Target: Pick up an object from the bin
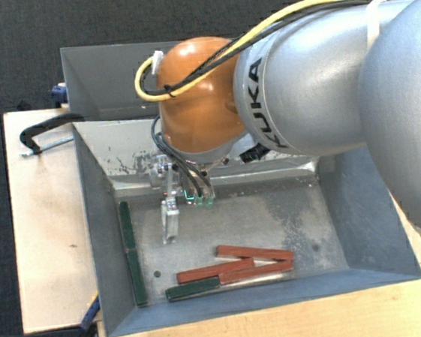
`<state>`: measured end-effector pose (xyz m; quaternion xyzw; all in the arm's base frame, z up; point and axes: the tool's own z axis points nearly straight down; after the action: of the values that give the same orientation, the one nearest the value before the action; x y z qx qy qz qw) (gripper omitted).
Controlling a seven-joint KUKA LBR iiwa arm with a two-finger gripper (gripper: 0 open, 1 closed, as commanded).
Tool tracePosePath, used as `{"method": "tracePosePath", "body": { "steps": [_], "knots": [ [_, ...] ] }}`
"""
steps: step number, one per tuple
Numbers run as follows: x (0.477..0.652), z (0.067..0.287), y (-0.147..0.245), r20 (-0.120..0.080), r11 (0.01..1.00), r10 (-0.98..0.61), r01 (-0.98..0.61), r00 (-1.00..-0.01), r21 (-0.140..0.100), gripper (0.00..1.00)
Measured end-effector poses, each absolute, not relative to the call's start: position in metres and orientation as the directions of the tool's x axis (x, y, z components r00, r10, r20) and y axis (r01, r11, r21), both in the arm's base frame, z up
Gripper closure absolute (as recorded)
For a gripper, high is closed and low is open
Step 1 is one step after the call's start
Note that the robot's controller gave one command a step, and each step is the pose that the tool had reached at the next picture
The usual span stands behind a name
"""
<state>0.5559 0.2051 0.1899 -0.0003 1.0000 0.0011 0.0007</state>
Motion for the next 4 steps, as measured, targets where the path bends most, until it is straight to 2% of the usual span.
{"method": "tracePosePath", "body": {
  "steps": [1,2,3,4],
  "knots": [
    [0.568,0.169,0.171,-0.003,0.996,-0.087,-0.087,-0.996,0.003,0.00],
    [0.545,0.132,0.157,-0.003,0.982,-0.187,-0.187,-0.982,-0.002,0.00],
    [0.526,0.119,0.136,0.000,0.955,-0.295,-0.295,-0.955,0.002,0.00],
    [0.512,0.108,0.100,-0.002,0.911,-0.412,-0.412,-0.911,0.001,0.00]
  ]
}}
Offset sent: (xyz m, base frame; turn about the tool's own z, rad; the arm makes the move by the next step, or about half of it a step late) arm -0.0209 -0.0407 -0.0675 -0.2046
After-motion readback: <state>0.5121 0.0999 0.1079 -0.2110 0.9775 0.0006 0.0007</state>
